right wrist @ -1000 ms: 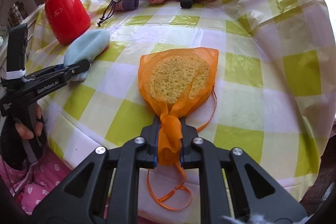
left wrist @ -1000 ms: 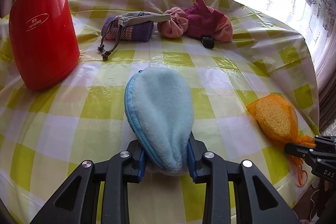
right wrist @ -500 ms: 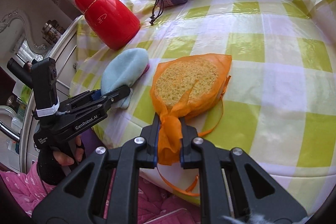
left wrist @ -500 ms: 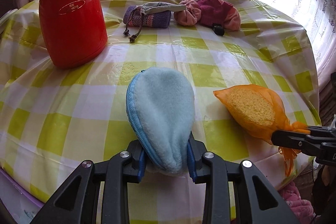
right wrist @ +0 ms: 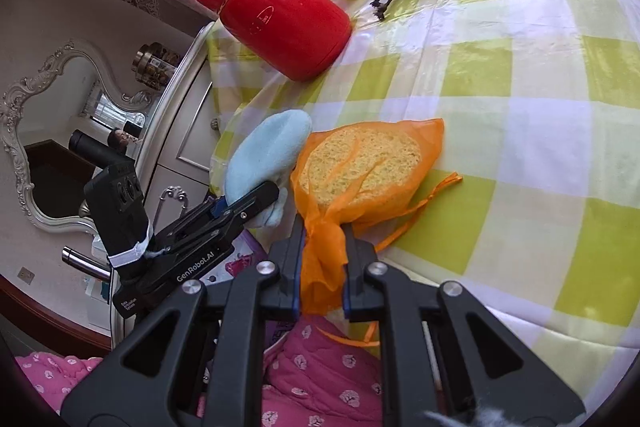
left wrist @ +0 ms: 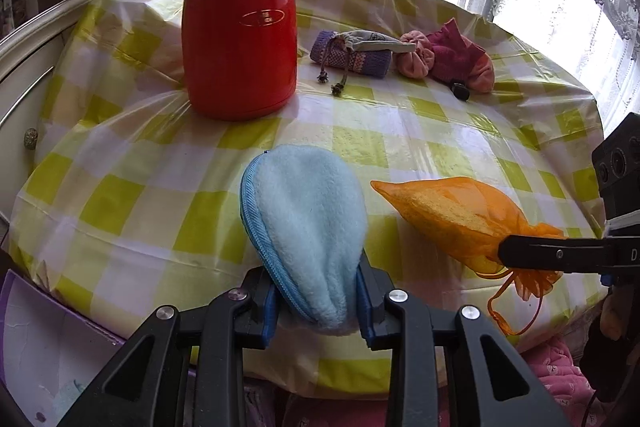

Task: Organize soft objects
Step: 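Carry the blue pouch and sponge bag with both tools to the box, then open both tools over the box and return them to the table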

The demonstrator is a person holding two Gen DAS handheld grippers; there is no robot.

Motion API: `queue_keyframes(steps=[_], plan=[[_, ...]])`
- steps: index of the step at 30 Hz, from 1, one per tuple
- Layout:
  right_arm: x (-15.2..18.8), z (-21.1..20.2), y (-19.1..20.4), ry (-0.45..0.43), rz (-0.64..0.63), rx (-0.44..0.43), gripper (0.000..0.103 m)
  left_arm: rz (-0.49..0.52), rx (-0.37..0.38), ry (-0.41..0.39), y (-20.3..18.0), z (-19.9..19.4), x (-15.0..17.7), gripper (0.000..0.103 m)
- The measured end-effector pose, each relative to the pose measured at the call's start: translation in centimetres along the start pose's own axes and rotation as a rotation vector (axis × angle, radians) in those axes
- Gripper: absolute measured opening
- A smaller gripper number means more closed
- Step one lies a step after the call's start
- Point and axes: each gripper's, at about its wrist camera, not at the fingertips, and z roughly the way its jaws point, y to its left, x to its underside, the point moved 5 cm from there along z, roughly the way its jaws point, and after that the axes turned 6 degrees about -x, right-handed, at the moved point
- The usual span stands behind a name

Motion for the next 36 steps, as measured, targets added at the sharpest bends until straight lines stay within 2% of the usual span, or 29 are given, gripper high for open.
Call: queue_keyframes(steps=[5, 11, 17, 21, 23, 24, 26, 27, 28, 29, 31, 33, 36], plan=[[-0.5, 2.2, 2.9, 0.029, -0.028, -0.071, 0.017, -0.071, -0.012, -0.018, 3.3, -1.3, 0.6, 0.033], [-0.3, 5.9, 7.9, 0.11, -0.108, -0.155, 0.017, -0.157, -0.044, -0.036, 7.5, -3.6, 2.4, 0.033], [1.8, 10.9, 13.2, 0.24, -0.207, -0.216, 0.017, -0.273, -0.099, -0.042, 12.6, -6.5, 5.7, 0.033], [4.4, 14.7, 15.7, 0.347, -0.296, -0.207, 0.017, -0.347, -0.166, -0.011, 16.4, -7.8, 8.6, 0.033], [6.1, 16.5, 16.4, 0.408, -0.333, -0.199, 0.021, -0.392, -0.208, 0.015, 18.4, -8.3, 10.3, 0.033], [7.0, 17.3, 16.8, 0.443, -0.361, -0.188, 0.023, -0.42, -0.241, 0.033, 19.7, -8.6, 11.3, 0.034], [9.1, 18.9, 17.0, 0.532, -0.408, -0.164, 0.045, -0.486, -0.358, 0.084, 22.4, -8.9, 13.1, 0.046], [10.0, 19.3, 16.9, 0.567, -0.42, -0.158, 0.064, -0.514, -0.442, 0.111, 23.9, -9.2, 14.1, 0.057], [10.5, 19.4, 16.9, 0.583, -0.43, -0.161, 0.068, -0.536, -0.511, 0.127, 25.0, -9.4, 14.7, 0.063], [10.7, 19.3, 16.8, 0.585, -0.437, -0.166, 0.068, -0.552, -0.545, 0.13, 25.7, -9.6, 15.0, 0.063], [9.8, 18.6, 16.3, 0.544, -0.434, -0.158, 0.068, -0.569, -0.544, 0.13, 26.2, -9.5, 14.9, 0.063], [7.6, 16.8, 15.3, 0.463, -0.423, -0.129, 0.068, -0.542, -0.502, 0.117, 25.1, -9.0, 13.7, 0.064], [2.9, 12.3, 12.6, 0.279, -0.369, -0.06, 0.068, -0.401, -0.391, 0.081, 21.0, -7.3, 10.2, 0.068]])
